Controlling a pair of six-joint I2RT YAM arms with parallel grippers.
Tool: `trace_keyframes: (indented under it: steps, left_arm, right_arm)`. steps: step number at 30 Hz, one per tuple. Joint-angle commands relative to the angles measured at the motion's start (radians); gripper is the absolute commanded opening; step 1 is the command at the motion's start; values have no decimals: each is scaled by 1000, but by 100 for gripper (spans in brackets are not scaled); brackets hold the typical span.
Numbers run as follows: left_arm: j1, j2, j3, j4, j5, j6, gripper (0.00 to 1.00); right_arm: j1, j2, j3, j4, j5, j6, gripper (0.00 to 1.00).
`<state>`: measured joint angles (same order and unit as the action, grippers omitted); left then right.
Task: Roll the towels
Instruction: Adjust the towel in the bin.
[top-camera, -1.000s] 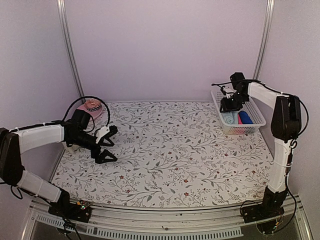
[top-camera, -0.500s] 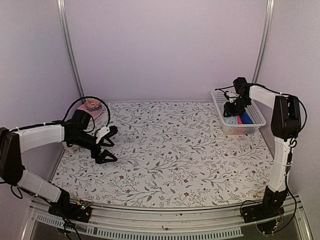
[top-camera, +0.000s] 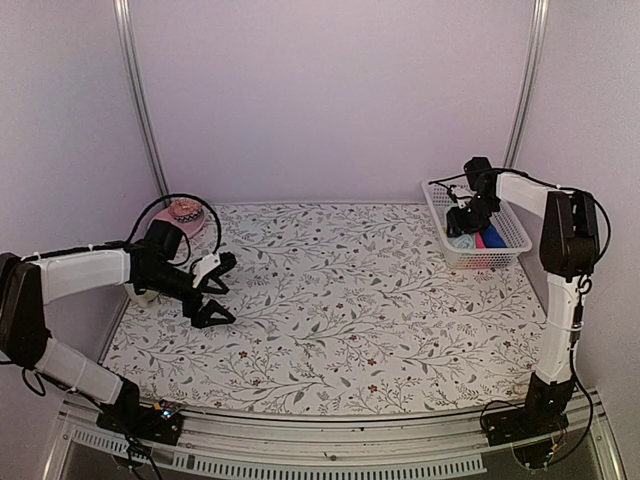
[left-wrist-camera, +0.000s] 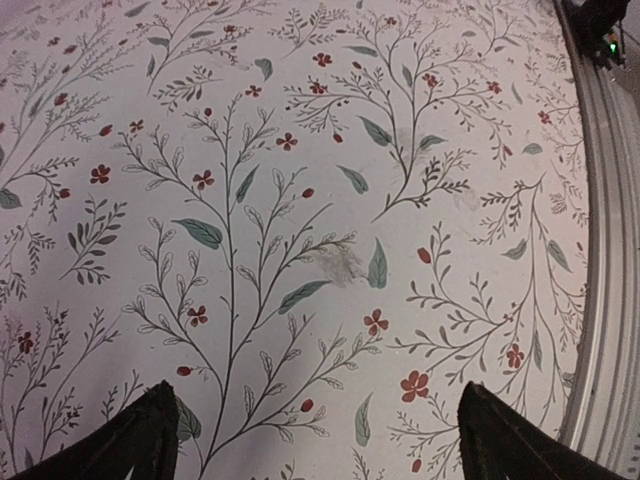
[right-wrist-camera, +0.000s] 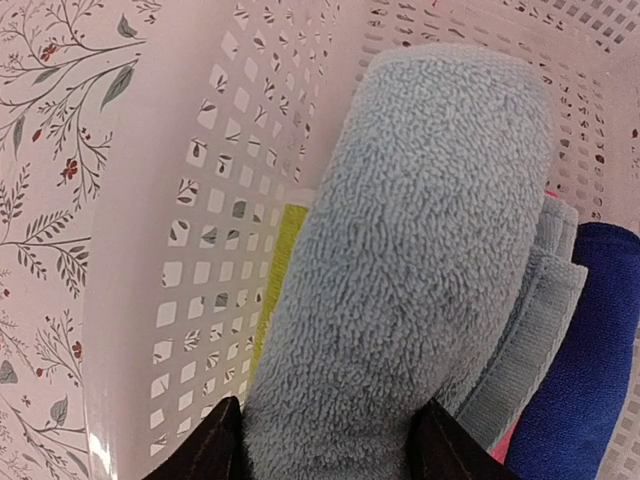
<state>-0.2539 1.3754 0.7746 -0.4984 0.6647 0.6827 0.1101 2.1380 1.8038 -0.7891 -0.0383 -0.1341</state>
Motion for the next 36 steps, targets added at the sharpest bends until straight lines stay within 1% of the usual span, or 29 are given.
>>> trace_keyframes:
  steps: [1,3,7,11,15,22,25,28,29,30,31,36]
  left_arm:
    - [14,13,-7,16,-3,-5,97]
    - [13,14,-6,17,-4,-6,97]
    - [14,15,-7,17,-4,-7,97]
    - [14,18,-6,20,-6,-9,97]
    - [14,16,-6,20,-7,-9,97]
    - [15,10,-6,20,-4,-11,97]
    - [15,11,-6,20,-2,-9,97]
    - [15,10,-6,20,-2,-9,97]
    - [16,10,-6,19,-1,-9,97]
    - [16,8,-6,19,-1,-9,97]
    - [17,8,-6,18,-2,-9,97]
    - [17,10,-6,17,-1,-9,97]
  right_arm:
    - [18,61,8,-68,63,-3,55]
    - [24,72,20,-80,82,-2,52]
    - [28,73,31,-92,92,6,38]
    - [28,48,25,-91,78,8,27]
    - [28,14,24,-89,40,1,24]
    - [-8,-71,-18,-45,-157,-17,20]
    - [-27,-84,-33,-38,-186,-26,20]
    - [-58,-96,-56,-20,-322,-49,20]
    - [-69,-99,-70,-13,-353,-53,20]
    - [-77,-99,-77,-10,-384,-57,16]
    - [-87,-99,-85,-7,-410,-64,15]
    - [-110,-100,-115,3,-535,-93,14]
